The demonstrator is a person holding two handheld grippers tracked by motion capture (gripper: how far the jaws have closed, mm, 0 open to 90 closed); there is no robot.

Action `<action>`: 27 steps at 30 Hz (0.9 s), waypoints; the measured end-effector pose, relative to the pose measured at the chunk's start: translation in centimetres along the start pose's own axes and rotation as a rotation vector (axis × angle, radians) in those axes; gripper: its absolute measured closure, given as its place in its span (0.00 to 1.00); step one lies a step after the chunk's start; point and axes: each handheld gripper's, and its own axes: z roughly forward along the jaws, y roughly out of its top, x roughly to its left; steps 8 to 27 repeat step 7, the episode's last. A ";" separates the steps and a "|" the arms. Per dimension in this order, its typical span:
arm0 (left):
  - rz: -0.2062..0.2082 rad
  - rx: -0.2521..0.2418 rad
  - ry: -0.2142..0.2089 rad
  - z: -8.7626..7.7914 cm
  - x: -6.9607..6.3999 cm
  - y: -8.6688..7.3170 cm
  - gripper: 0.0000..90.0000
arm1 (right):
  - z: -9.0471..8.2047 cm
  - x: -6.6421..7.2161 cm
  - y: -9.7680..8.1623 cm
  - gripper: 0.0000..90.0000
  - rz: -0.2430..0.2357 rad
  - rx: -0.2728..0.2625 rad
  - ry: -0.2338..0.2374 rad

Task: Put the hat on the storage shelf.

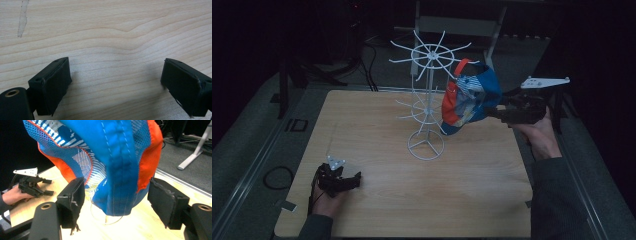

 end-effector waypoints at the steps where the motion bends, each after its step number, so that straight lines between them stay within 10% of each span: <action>1: 0.000 0.000 0.000 0.0 0.0 0.0 0.11 | -0.2 0.0 -0.1 0.31 0.004 -0.007 -0.002; 27: -0.004 -0.003 0.002 0.1 -0.1 0.1 0.11 | -0.9 0.0 -0.5 0.28 0.006 -0.027 -0.009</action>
